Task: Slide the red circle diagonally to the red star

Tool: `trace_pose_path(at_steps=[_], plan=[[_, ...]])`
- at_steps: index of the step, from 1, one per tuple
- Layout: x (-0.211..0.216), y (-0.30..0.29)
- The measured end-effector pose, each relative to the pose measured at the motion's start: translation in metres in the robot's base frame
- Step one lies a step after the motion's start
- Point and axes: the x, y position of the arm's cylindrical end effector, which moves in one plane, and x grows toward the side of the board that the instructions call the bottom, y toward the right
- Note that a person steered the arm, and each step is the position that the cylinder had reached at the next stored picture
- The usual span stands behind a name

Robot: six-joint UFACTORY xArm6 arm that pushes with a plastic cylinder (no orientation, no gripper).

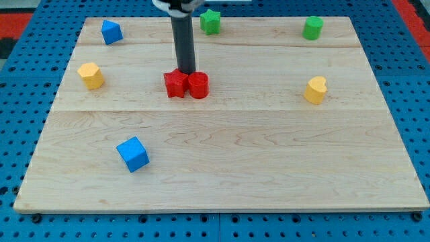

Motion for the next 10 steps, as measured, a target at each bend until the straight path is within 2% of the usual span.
trace_pose_path(at_steps=[1,2,4,8,10], plan=[[0.027,0.044],[0.027,0.045],[0.015,0.093],[0.029,0.093],[0.052,0.09]])
